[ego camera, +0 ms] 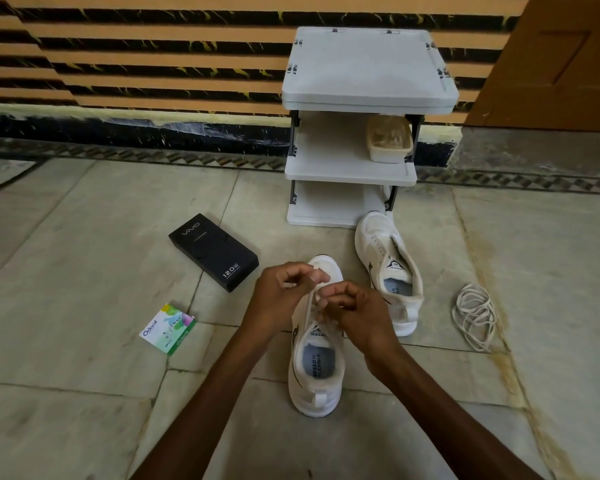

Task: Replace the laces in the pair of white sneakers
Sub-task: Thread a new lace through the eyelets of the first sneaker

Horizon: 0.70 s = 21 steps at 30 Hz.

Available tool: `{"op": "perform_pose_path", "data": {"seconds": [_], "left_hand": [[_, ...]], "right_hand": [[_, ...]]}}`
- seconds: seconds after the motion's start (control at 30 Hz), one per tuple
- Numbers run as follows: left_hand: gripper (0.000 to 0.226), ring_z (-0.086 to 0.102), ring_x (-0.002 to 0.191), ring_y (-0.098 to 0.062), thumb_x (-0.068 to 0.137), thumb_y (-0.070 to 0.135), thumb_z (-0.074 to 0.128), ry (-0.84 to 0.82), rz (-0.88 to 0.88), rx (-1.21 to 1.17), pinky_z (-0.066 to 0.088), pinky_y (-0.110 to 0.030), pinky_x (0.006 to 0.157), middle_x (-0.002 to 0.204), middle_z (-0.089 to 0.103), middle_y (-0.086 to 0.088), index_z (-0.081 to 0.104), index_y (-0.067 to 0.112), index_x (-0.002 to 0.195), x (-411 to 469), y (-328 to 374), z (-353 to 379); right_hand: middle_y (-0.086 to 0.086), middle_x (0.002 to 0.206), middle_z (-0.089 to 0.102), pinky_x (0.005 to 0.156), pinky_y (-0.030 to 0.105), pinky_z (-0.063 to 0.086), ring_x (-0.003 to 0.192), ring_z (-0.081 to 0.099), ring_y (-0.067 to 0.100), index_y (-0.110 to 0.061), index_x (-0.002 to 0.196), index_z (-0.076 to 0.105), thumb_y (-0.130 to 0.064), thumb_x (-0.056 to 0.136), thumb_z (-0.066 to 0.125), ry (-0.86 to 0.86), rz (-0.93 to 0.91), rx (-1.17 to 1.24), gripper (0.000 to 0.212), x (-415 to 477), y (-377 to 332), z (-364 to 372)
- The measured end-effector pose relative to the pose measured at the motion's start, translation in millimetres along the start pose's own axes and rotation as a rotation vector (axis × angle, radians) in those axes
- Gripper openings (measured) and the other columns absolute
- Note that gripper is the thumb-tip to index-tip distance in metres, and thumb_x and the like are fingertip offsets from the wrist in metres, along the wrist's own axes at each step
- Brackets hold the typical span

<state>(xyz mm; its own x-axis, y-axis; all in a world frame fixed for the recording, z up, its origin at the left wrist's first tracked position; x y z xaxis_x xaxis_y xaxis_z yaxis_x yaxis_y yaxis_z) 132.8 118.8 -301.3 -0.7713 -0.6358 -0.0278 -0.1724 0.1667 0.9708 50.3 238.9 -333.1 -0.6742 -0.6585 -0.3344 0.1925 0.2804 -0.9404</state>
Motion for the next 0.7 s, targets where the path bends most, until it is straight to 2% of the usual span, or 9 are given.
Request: {"op": "perform_pose_path", "data": {"seconds": [0.13, 0.27, 0.33, 0.43, 0.5, 0.6, 0.7], "left_hand": [[0.017, 0.068, 0.096, -0.009, 0.096, 0.022, 0.058, -0.024, 0.007, 0.021, 0.052, -0.029, 0.090, 0.094, 0.075, 0.008, 0.075, 0.022, 0.093, 14.4, -2.5, -0.6], [0.023, 0.071, 0.088, -0.021, 0.098, 0.025, 0.055, -0.059, -0.051, 0.083, 0.056, -0.036, 0.086, 0.093, 0.075, -0.001, 0.075, 0.014, 0.101, 21.6, -21.8, 3.4], [0.022, 0.071, 0.089, -0.018, 0.098, 0.025, 0.056, -0.064, -0.059, 0.096, 0.056, -0.033, 0.086, 0.096, 0.076, 0.000, 0.075, 0.014, 0.104, 20.4, -30.3, 5.7], [0.017, 0.069, 0.086, -0.003, 0.096, 0.024, 0.059, -0.100, -0.062, 0.121, 0.052, -0.020, 0.080, 0.087, 0.074, 0.013, 0.076, 0.022, 0.098, 15.3, -36.4, 10.9], [0.018, 0.064, 0.075, 0.003, 0.097, 0.025, 0.058, -0.120, -0.048, 0.174, 0.048, -0.018, 0.072, 0.072, 0.069, 0.018, 0.074, 0.028, 0.088, 12.4, -35.8, 12.3], [0.023, 0.062, 0.067, -0.005, 0.097, 0.027, 0.056, -0.096, -0.067, 0.210, 0.048, -0.024, 0.069, 0.062, 0.064, 0.012, 0.073, 0.028, 0.081, 9.7, -33.6, 2.2], [0.022, 0.062, 0.070, -0.006, 0.094, 0.023, 0.061, -0.101, -0.032, 0.263, 0.048, -0.025, 0.073, 0.068, 0.067, 0.010, 0.069, 0.027, 0.074, 3.5, -21.6, -10.8]], "right_hand": [[0.008, 0.080, 0.075, 0.059, 0.015, 0.053, 0.067, 0.072, 0.015, -0.010, 0.095, 0.066, 0.004, 0.085, 0.066, -0.079, -0.043, -0.150, 0.017, -1.7, -4.8, 15.1], [0.006, 0.076, 0.075, 0.058, 0.015, 0.053, 0.065, 0.071, 0.014, -0.008, 0.099, 0.060, -0.003, 0.084, 0.072, -0.076, -0.047, -0.091, 0.019, -2.9, -8.0, 16.3], [0.005, 0.075, 0.075, 0.060, 0.015, 0.054, 0.066, 0.071, 0.013, -0.008, 0.097, 0.061, -0.008, 0.082, 0.075, -0.069, -0.072, -0.110, 0.021, -2.8, -11.6, 16.0], [0.011, 0.076, 0.074, 0.068, 0.019, 0.057, 0.072, 0.071, 0.015, -0.009, 0.092, 0.062, -0.006, 0.080, 0.076, -0.040, -0.107, -0.119, 0.018, -1.6, -16.8, 13.1], [0.016, 0.077, 0.072, 0.064, 0.019, 0.055, 0.070, 0.070, 0.017, -0.010, 0.088, 0.061, 0.000, 0.080, 0.073, -0.010, -0.100, -0.093, 0.017, 0.6, -15.3, 7.8], [0.014, 0.080, 0.071, 0.057, 0.022, 0.052, 0.069, 0.068, 0.017, -0.015, 0.092, 0.061, -0.001, 0.081, 0.070, 0.066, -0.046, -0.098, 0.019, 5.5, -7.5, -5.5], [0.018, 0.084, 0.070, 0.054, 0.022, 0.048, 0.067, 0.066, 0.014, -0.012, 0.098, 0.061, -0.003, 0.084, 0.071, 0.091, -0.029, -0.048, 0.019, 9.9, -2.7, -14.8]]}}
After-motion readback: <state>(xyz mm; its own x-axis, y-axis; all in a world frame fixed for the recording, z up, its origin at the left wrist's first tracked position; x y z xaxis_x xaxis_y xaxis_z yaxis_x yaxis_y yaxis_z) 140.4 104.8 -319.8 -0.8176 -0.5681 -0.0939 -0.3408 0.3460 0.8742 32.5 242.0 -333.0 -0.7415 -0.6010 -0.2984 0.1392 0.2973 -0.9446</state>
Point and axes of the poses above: each hand's wrist, its own x-axis towards the middle knuckle, its own z-axis out of the palm, y = z × x, the point moved 9 cm from there along x, towards the middle knuckle
